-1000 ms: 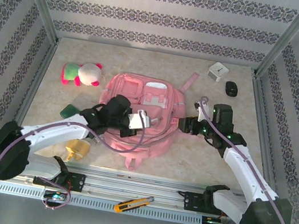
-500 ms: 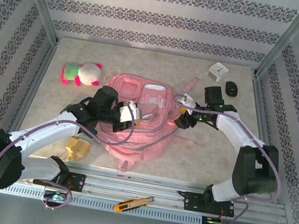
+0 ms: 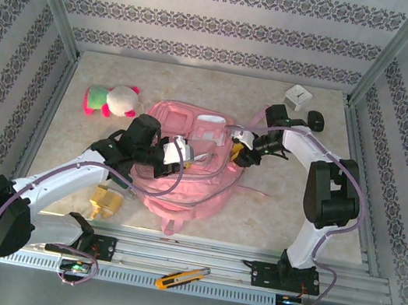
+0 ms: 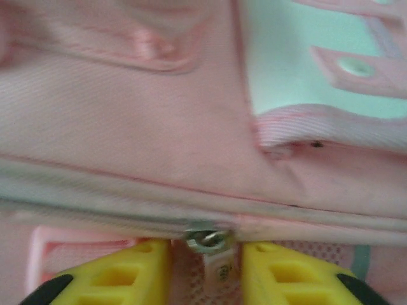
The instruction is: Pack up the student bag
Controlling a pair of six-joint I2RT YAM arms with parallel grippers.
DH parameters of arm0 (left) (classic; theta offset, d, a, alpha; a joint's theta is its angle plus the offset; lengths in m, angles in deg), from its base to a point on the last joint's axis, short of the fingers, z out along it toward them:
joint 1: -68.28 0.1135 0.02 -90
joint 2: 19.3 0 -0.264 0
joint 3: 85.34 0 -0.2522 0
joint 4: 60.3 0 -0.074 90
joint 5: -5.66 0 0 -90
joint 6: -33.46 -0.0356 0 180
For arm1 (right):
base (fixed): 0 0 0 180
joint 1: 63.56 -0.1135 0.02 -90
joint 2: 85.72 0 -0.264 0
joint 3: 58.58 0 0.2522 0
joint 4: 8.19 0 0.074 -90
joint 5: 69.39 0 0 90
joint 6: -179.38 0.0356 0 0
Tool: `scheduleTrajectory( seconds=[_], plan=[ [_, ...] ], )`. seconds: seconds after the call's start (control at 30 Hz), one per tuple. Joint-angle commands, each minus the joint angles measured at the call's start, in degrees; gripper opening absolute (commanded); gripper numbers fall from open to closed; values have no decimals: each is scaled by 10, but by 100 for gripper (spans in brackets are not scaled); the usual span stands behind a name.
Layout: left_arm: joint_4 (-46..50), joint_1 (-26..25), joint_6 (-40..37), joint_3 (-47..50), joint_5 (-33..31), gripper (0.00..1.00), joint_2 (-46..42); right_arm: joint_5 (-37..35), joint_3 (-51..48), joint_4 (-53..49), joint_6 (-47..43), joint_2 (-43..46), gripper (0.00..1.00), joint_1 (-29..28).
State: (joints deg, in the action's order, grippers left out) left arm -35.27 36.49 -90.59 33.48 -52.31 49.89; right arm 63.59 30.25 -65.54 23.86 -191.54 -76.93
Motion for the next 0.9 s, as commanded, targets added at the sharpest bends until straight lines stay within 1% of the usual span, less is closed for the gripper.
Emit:
scheduleTrajectory(
  seconds=[0.0,0.07,0.13,0.37,0.4,0.5,0.63,0.73,0.87],
  plan=[
    [-68,8,-3,-35,12,0,6,48,13,-75,-31,7,17,-2],
    [-67,9,-3,-39,-3,0,16,53,15,-81,-12,17,7,1],
    [-62,9,-3,-44,-29,0,24,58,16,-85,5,26,0,4],
    [-45,5,-6,-54,-107,0,42,60,13,-84,91,67,0,4],
    [-42,1,-4,-56,-129,0,47,59,14,-84,109,74,0,3],
    [-44,-8,12,-62,-176,0,57,64,9,-85,153,96,0,-2],
    [-66,-20,53,-67,-197,0,68,66,-7,-79,194,126,0,-20],
    [-76,-38,65,-74,-234,0,85,58,-12,-79,230,138,0,-35],
    [-69,-45,90,-95,-269,0,108,46,-28,-77,269,161,0,-49]
  ],
)
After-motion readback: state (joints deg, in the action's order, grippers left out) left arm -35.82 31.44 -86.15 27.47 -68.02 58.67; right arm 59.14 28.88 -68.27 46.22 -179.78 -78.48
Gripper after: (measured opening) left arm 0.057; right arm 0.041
